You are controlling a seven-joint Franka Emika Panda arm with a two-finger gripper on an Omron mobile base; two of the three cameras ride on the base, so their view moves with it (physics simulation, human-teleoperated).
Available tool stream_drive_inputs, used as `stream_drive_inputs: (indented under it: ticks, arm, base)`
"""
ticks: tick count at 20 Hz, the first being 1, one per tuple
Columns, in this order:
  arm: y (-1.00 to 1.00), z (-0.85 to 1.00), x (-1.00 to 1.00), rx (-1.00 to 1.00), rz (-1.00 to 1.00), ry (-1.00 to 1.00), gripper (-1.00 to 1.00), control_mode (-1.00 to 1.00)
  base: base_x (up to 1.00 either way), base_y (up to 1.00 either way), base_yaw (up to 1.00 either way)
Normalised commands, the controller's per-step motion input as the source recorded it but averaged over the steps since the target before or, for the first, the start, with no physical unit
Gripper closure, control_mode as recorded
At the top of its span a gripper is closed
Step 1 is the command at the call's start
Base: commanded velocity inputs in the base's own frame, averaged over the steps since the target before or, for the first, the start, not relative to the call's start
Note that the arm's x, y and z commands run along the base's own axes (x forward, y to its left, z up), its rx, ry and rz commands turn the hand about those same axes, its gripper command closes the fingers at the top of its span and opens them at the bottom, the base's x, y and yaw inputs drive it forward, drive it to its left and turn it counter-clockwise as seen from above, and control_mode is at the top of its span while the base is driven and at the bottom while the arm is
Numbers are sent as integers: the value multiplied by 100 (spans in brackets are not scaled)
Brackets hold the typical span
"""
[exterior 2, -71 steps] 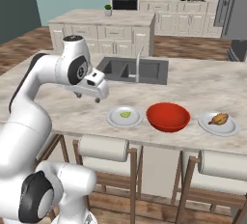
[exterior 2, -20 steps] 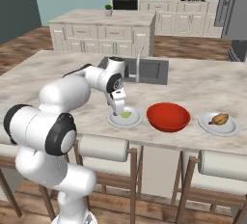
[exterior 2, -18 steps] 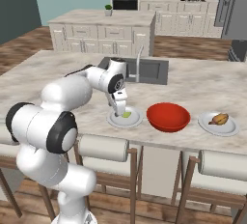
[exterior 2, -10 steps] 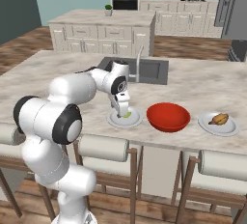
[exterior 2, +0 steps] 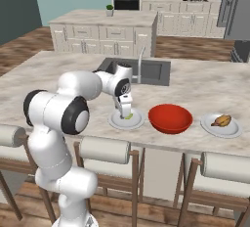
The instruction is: Pick the chicken drumstick and lemon wedge from their plates and place them in the bowl. Then put the bowl in the fridge.
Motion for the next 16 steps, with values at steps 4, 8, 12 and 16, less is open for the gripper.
stream_drive_inputs:
  ticks: [4,8,12,16]
  arm:
    - [-1,-14,33,0,-4,5,-100,-100]
    - [-11,-15,35,0,-3,6,-100,-100]
    - [-6,-22,29,0,-1,2,-100,-100]
    - [-5,-22,22,0,0,0,-100,-100]
  base:
    - [0,0,0]
    - [0,0,0]
    - [0,0,0]
    - [0,0,0]
